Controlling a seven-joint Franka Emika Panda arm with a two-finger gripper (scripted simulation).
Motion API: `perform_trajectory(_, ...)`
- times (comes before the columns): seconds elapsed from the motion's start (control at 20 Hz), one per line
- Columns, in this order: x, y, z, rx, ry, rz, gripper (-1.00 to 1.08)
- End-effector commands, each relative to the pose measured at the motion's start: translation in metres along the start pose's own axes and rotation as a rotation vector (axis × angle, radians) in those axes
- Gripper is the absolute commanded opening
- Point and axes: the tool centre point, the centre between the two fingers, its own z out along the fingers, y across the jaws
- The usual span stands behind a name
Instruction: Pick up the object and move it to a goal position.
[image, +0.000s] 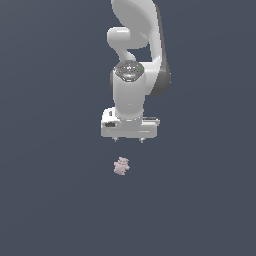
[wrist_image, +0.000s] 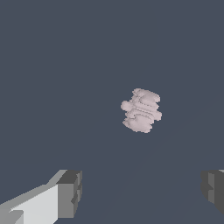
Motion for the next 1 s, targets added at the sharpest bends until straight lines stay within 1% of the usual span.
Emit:
perform_trajectory(0.0,0.006,0.003,0.008,0.000,-0.003,0.032,1.00)
perform_trajectory(0.55,0.041,0.025,0.062,-0.004,-0.020,0.234,1.00)
perform_trajectory(0.95,0.050,0.033,0.081,-0.007,-0.025,0.300,1.00)
